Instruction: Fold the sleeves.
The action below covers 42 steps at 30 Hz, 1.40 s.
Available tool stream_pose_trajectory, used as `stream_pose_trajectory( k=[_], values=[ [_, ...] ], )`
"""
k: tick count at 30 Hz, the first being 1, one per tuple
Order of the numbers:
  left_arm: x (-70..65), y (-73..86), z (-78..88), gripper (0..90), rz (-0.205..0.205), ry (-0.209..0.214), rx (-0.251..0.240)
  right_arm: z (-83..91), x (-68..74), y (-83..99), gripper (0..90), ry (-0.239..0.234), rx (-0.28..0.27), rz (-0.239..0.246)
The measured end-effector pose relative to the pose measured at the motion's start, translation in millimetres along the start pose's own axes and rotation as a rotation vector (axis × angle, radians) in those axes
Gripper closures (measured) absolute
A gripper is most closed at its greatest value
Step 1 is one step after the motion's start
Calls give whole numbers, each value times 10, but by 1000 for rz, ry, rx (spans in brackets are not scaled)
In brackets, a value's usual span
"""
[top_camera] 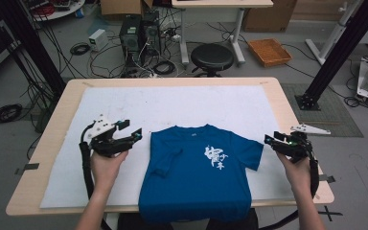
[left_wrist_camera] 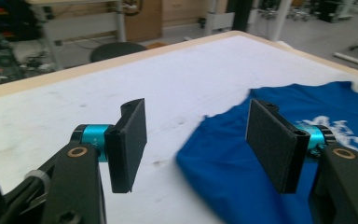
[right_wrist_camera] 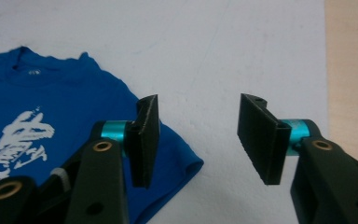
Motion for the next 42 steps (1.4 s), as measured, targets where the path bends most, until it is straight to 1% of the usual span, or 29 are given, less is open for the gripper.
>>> stream_pose_trajectory(
  k=[1,3,4,5,7,8,10,13,14,16,17,19,21,23,24,27,28,32,33,35,38,42],
  values=[
    [51,10,36,384,2,-8,-3,-34,-6,22,540,4,16,-2],
    [141,35,91,384,22,-20,-10,-90,-11,55,581,10,37,-5],
    [182,49,112,384,31,-26,-12,-134,-12,85,617,16,60,-4],
    [216,63,126,384,42,-30,-13,-134,-12,85,617,16,60,-4],
    [272,91,145,383,57,-33,-10,-176,-25,110,628,25,81,-7],
    [286,101,152,384,66,-30,-10,-199,-35,122,630,30,92,-10],
    [303,112,154,384,71,-31,-9,-249,-45,152,639,32,118,-12],
    [292,116,145,384,66,-21,-3,-316,-56,195,658,34,152,-4],
    [277,113,137,384,70,-15,-5,-332,-61,205,674,32,160,-3],
    [255,110,124,384,63,-6,2,-347,-44,224,749,23,176,7],
    [244,107,115,384,60,-2,3,-349,-31,225,784,15,176,15],
    [221,102,103,384,62,9,7,-328,9,215,882,0,171,33],
    [210,98,99,384,60,12,9,-312,20,202,886,-3,163,34],
    [203,90,97,384,59,15,7,-253,58,164,889,-10,142,23],
    [201,87,100,384,61,19,6,-214,83,137,889,-18,127,24],
    [196,52,101,384,97,51,-13,-88,212,31,889,-38,96,20],
    [192,38,102,384,102,59,-17,-52,268,-9,889,-41,91,28],
    [153,-6,84,384,93,76,-20,45,544,-142,889,-45,78,65],
    [139,-13,78,384,96,80,-21,54,609,-168,889,-46,76,74],
    [122,-23,66,384,90,87,-17,62,734,-217,889,-37,74,92],
    [102,-32,56,385,88,98,-17,57,894,-283,889,-23,77,118],
    [97,-35,48,385,93,101,-16,28,1093,-343,889,-9,81,153]
  ],
)
Point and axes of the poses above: each handheld gripper's, and its own axes: z roughly backward along the jaws, y roughly out of its underside, x roughly to its left, the point moved 8 cm from there along -z, roughly forward along the jaws, and after that the axes turned 4 degrees about x, right-handed, at the moved point
